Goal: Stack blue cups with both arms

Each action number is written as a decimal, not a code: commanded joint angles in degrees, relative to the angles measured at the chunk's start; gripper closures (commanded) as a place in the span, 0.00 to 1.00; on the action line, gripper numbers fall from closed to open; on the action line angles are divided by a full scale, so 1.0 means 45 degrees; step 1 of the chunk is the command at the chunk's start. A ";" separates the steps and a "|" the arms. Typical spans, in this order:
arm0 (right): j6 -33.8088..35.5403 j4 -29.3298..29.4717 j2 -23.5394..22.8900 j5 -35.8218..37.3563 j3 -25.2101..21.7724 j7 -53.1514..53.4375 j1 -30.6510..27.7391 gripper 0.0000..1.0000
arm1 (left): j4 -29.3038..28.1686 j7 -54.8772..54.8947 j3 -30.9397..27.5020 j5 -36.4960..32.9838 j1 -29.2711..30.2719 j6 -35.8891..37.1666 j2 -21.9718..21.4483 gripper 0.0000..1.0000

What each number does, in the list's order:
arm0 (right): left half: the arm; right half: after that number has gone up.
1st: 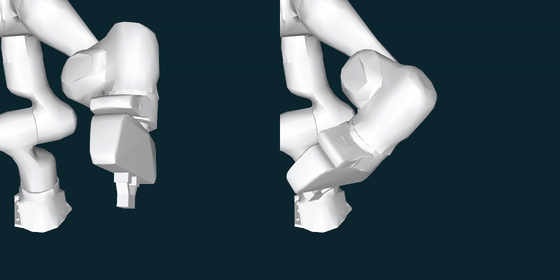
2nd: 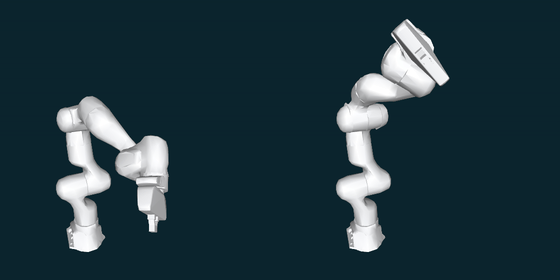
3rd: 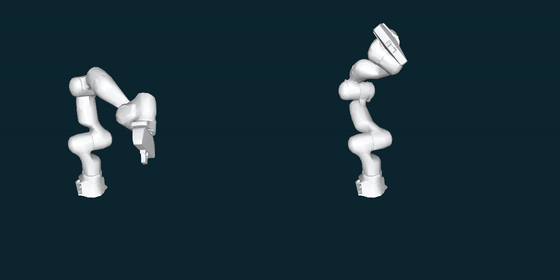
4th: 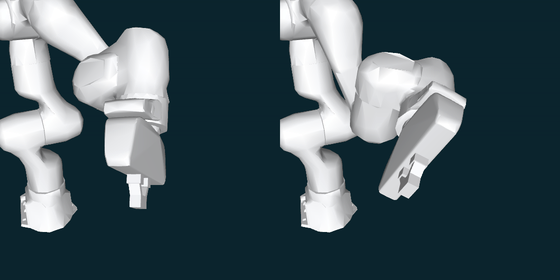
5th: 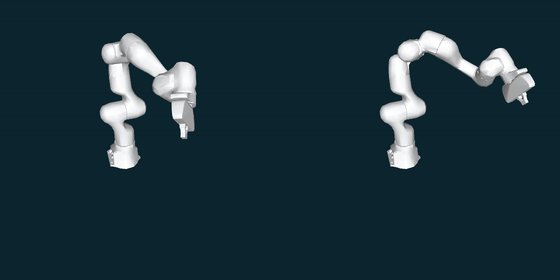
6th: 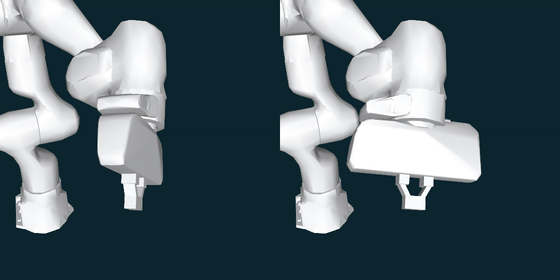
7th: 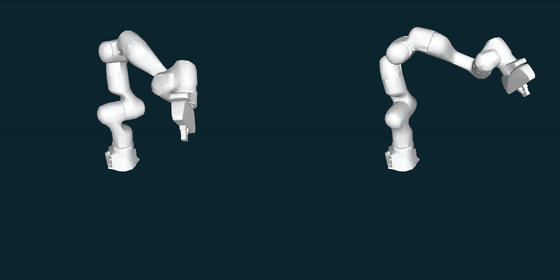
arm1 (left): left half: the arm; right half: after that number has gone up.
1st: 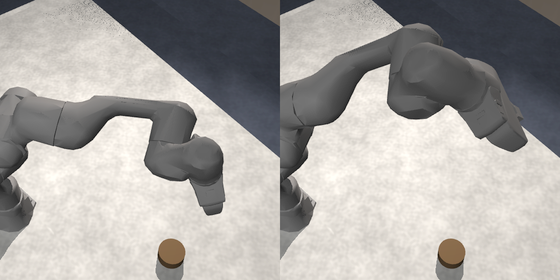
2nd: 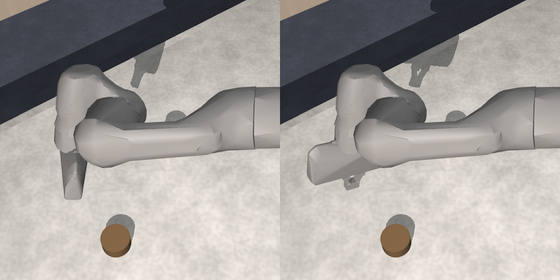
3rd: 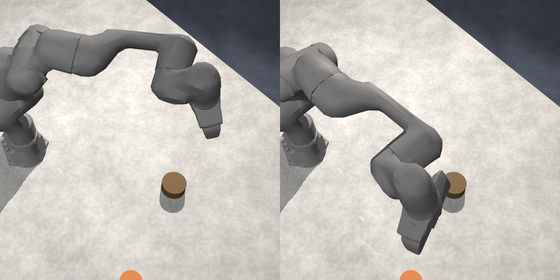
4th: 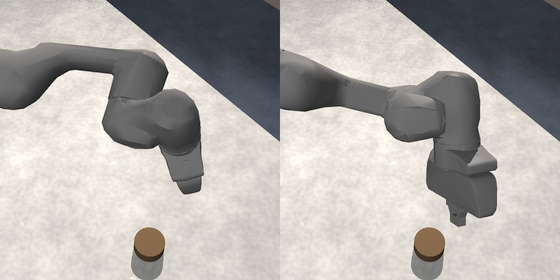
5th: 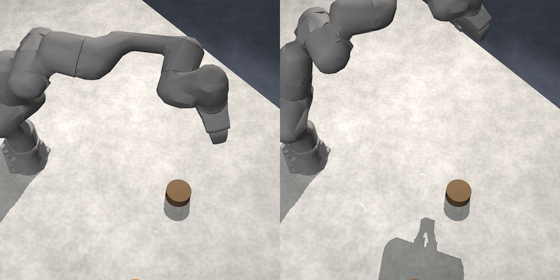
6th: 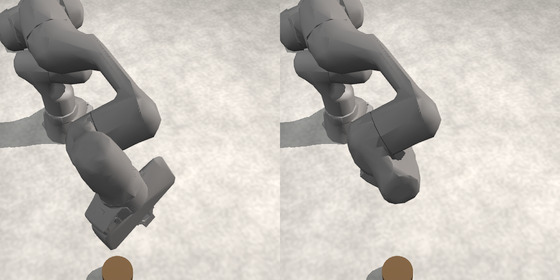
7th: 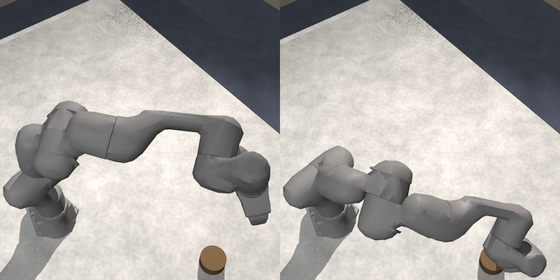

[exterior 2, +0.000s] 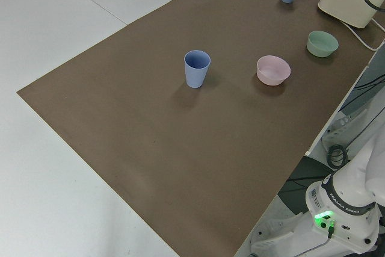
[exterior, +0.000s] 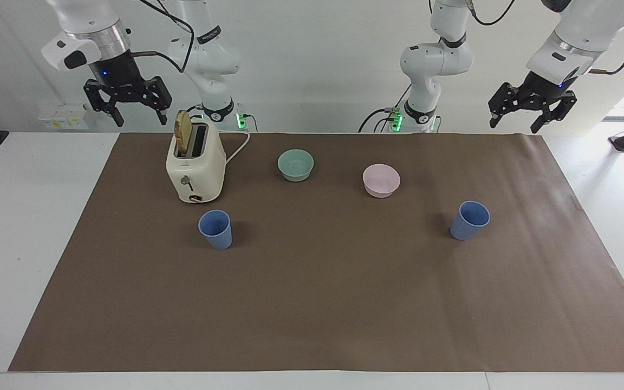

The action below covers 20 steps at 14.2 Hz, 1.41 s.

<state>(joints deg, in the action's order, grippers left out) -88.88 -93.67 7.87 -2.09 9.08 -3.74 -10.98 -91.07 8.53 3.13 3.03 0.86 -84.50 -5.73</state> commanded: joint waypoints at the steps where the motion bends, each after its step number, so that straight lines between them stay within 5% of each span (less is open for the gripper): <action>1: -0.0034 -0.0142 0.0126 0.0036 0.0071 -0.0301 -0.0138 0.00 | -0.0427 0.0135 -0.0148 0.0088 -0.0171 -0.0595 -0.0328 0.00; 20: -0.0034 -0.0142 0.0106 0.0035 0.0071 -0.0301 -0.0138 0.00 | -0.0817 0.0135 -0.0167 0.0088 0.0004 -0.0793 -0.0445 0.00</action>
<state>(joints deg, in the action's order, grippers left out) -88.88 -93.67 7.87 -2.09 9.08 -3.74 -10.98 -92.51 8.59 2.98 3.03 0.88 -86.18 -5.86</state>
